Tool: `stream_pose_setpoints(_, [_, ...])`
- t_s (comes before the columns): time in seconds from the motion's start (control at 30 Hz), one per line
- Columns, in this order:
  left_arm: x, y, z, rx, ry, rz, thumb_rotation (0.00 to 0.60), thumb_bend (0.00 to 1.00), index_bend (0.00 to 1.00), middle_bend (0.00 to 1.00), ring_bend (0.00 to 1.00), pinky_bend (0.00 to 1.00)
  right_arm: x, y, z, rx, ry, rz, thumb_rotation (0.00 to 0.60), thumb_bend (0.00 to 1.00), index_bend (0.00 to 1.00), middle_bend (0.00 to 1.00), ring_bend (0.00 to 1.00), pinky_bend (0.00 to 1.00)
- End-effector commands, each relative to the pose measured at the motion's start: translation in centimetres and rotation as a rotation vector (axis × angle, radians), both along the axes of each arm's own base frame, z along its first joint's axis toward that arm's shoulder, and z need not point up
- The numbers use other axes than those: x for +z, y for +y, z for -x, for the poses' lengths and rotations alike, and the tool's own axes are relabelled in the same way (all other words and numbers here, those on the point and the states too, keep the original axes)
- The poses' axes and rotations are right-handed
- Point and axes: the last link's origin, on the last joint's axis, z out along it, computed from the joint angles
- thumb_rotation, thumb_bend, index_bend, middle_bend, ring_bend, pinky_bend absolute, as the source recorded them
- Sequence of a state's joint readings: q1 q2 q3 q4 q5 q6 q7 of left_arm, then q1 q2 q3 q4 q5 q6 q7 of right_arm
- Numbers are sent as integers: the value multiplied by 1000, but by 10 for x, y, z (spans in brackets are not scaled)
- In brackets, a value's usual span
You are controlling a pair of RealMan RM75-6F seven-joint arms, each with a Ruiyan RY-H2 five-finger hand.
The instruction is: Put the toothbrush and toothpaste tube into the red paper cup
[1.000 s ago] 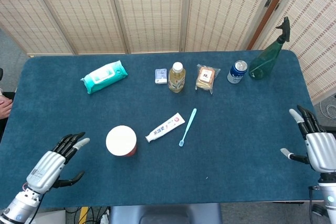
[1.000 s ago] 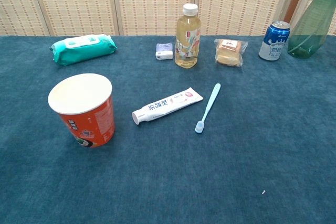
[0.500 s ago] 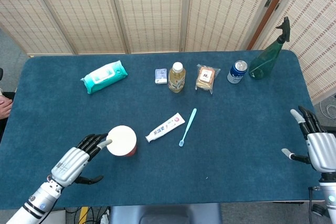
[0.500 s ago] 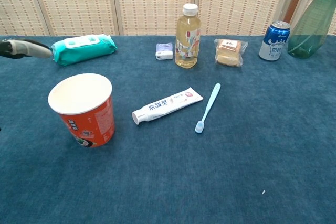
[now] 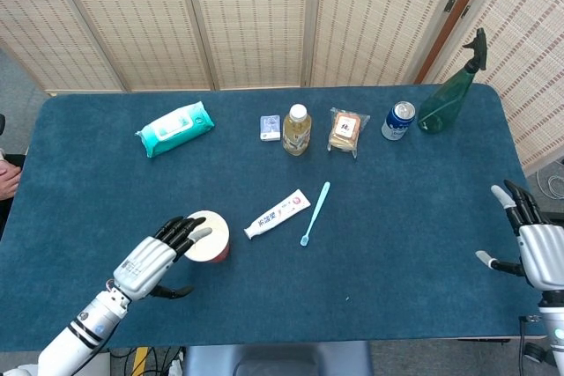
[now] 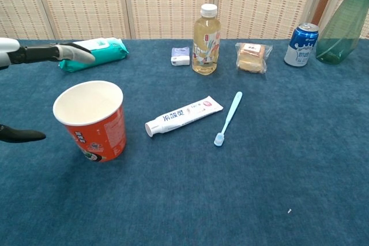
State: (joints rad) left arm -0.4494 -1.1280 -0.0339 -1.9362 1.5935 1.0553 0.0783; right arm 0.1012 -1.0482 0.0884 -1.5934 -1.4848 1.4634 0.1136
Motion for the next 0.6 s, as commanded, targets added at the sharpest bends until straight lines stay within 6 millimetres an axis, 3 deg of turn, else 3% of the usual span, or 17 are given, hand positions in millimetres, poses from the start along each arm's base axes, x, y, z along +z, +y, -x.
stream_pose_setpoints(0.03, [-4,3,-3,-5,1,6,600,186,28,0,0,0,1,0,1,-2,-1,1,600,0,0,0,0,327])
stream_pose_setpoints(0.33, [-20,10,-11,-29,21,21,600,186,142,0,0,0,0,2,5,-8,-3,-4,600,0,0,0,0,327])
stream_pose_setpoints(0.6, [-34,17,-15,-25,47,53,600,186,163,0,0,0,-3,3,9,-17,-12,-12,600,0,0,0,0,327])
